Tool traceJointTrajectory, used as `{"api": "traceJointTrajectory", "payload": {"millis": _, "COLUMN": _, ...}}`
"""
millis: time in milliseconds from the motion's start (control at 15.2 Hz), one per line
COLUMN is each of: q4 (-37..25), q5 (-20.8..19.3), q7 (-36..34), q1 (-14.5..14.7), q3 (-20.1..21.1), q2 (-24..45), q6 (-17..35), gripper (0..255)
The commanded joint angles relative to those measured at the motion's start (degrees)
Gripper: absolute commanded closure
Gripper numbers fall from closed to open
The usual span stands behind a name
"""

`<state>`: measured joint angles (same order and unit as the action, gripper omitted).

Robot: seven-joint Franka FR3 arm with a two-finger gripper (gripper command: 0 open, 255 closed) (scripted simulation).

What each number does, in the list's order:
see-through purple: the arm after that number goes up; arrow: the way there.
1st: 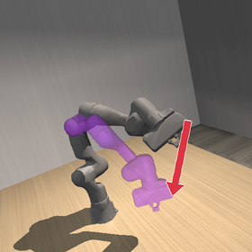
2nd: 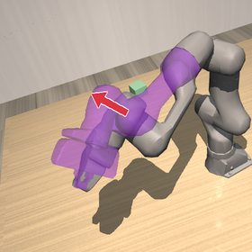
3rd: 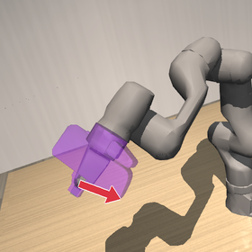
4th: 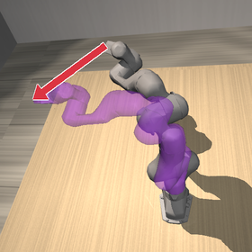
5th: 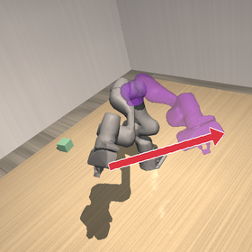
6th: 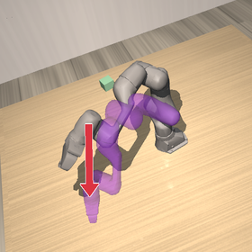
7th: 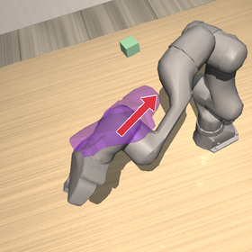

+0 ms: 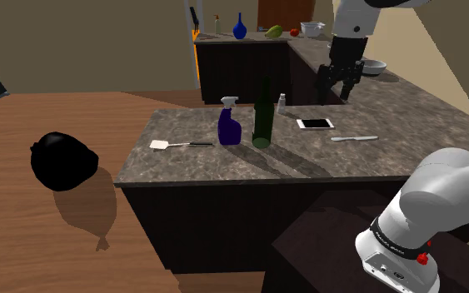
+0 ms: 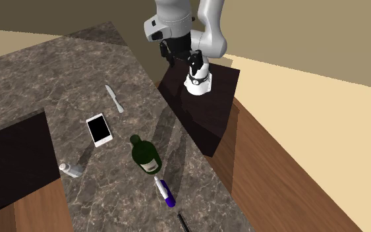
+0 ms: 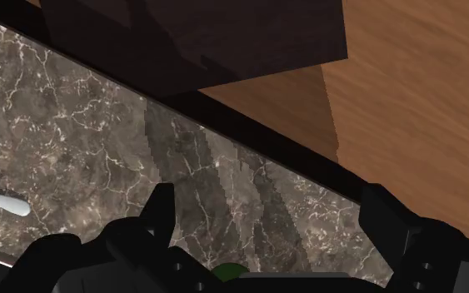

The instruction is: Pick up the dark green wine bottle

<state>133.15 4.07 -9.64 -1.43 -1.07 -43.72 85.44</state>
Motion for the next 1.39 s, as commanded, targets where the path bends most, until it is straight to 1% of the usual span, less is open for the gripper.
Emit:
{"api": "traceJointTrajectory", "payload": {"millis": 0, "q4": 0.0, "q5": 0.0, "q7": 0.0, "q1": 0.0, "q3": 0.0, "q2": 0.0, "q6": 0.0, "gripper": 0}}
{"api": "traceJointTrajectory", "payload": {"millis": 330, "q4": -5.78, "q5": -1.36, "q7": -0.14, "q1": -0.41, "q3": 0.36, "q2": 10.34, "q6": 5.8, "gripper": 0}}
{"api": "traceJointTrajectory", "payload": {"millis": 660, "q4": -13.28, "q5": -2.83, "q7": -0.59, "q1": -0.85, "q3": 0.64, "q2": 20.69, "q6": 9.91, "gripper": 0}}
{"api": "traceJointTrajectory", "payload": {"millis": 990, "q4": -22.56, "q5": -4.44, "q7": -1.24, "q1": -1.22, "q3": 0.81, "q2": 31.08, "q6": 12.26, "gripper": 0}}
{"api": "traceJointTrajectory", "payload": {"millis": 1320, "q4": -33.9, "q5": -6.12, "q7": -1.93, "q1": -1.49, "q3": 0.86, "q2": 41.73, "q6": 12.79, "gripper": 0}}
